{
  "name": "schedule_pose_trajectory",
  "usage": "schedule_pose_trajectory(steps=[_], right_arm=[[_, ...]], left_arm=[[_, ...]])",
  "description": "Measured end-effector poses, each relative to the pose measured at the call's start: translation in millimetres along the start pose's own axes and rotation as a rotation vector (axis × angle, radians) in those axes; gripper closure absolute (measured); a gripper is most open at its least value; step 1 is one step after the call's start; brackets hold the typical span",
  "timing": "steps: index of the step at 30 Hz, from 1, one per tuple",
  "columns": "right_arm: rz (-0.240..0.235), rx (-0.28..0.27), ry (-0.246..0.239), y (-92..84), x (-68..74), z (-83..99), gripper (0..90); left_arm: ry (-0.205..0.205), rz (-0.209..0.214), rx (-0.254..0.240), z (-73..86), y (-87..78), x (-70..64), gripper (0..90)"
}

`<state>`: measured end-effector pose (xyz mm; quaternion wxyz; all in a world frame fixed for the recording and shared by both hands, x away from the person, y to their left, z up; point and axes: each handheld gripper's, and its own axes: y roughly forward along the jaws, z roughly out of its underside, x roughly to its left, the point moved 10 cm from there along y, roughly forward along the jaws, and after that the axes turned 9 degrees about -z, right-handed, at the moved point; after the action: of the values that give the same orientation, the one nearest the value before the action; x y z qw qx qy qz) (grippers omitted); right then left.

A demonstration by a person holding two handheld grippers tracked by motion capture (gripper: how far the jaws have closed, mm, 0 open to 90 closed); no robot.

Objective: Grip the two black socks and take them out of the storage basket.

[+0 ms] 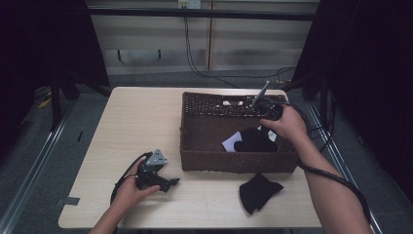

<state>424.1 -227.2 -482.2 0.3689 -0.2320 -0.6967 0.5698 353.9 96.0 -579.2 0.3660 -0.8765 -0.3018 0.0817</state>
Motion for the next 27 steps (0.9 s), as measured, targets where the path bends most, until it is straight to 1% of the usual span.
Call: schedule_pose_trajectory(steps=[1, 2, 3, 4, 5, 6, 7, 8, 10, 12, 15, 17, 18, 19, 20, 21, 22, 23, 24, 27], right_arm=[[-0.005, 0.0, -0.002, 6.2, -0.8, 0.0, 78.5], [-0.004, -0.006, 0.005, 13.8, -2.4, -0.5, 71.1], [-0.007, -0.013, 0.008, 20.7, -4.1, -0.6, 66.0], [-0.017, -0.009, 0.013, 23.6, -4.5, 0.4, 61.7], [-0.007, -0.013, 0.025, 24.5, -6.6, 1.0, 59.2], [0.009, -0.035, 0.04, 22.1, -10.7, 0.9, 57.5], [0.008, -0.036, 0.043, 20.9, -12.8, 2.3, 53.6], [0.017, -0.028, 0.055, 19.6, -16.2, 5.5, 48.3], [0.034, -0.014, 0.092, 19.1, -25.0, 13.6, 42.0], [0.031, 0.008, 0.113, 22.6, -28.8, 21.1, 41.5], [0.008, 0.061, 0.125, 37.4, -30.0, 32.5, 38.0], [-0.005, 0.074, 0.129, 45.0, -29.8, 35.2, 37.2], [-0.02, 0.078, 0.128, 49.4, -29.1, 35.8, 37.7], [-0.029, 0.08, 0.13, 52.8, -28.5, 36.1, 42.3], [-0.033, 0.082, 0.134, 54.8, -28.1, 36.5, 51.0], [-0.049, 0.09, 0.134, 56.3, -26.4, 37.4, 60.2], [-0.063, 0.085, 0.13, 55.5, -24.9, 36.8, 69.5], [-0.071, 0.077, 0.126, 52.9, -23.5, 35.9, 76.1], [-0.075, 0.077, 0.123, 50.9, -22.4, 35.7, 80.2], [-0.073, 0.09, 0.106, 39.6, -17.6, 35.6, 82.5]], left_arm=[[-0.002, -0.002, -0.003, -0.2, 0.3, 0.0, 8.8], [-0.001, -0.002, -0.003, -0.2, 0.3, 0.0, 8.8], [-0.001, -0.002, -0.003, -0.2, 0.3, 0.0, 8.9], [-0.001, -0.002, -0.003, -0.2, 0.3, 0.0, 8.9], [-0.002, -0.002, -0.003, -0.2, 0.3, 0.0, 8.8], [-0.002, -0.002, -0.003, -0.2, 0.3, 0.0, 8.8], [-0.002, -0.003, -0.003, -0.2, 0.3, 0.1, 8.8], [-0.001, -0.002, -0.003, -0.2, 0.3, 0.0, 8.8], [-0.001, -0.002, -0.003, -0.2, 0.3, 0.0, 8.8], [-0.001, -0.002, -0.004, -0.2, 0.3, 0.0, 8.8], [-0.001, -0.002, -0.004, -0.3, 0.4, 0.0, 8.8], [0.0, -0.001, -0.004, -0.3, 0.5, -0.1, 8.7], [0.0, 0.001, -0.007, -0.5, 0.7, -0.2, 8.6], [0.001, 0.001, -0.005, -0.4, 0.6, -0.1, 8.6], [-0.002, 0.002, -0.007, -0.5, 0.7, -0.5, 8.5], [-0.002, 0.003, -0.006, -0.4, 0.7, -0.5, 8.5], [-0.003, 0.002, -0.007, -0.5, 0.7, -0.5, 8.5], [-0.003, 0.002, -0.007, -0.5, 0.7, -0.5, 8.5], [0.001, 0.001, -0.006, -0.4, 0.7, -0.2, 8.5], [0.0, 0.001, -0.007, -0.5, 0.7, -0.2, 8.5]])
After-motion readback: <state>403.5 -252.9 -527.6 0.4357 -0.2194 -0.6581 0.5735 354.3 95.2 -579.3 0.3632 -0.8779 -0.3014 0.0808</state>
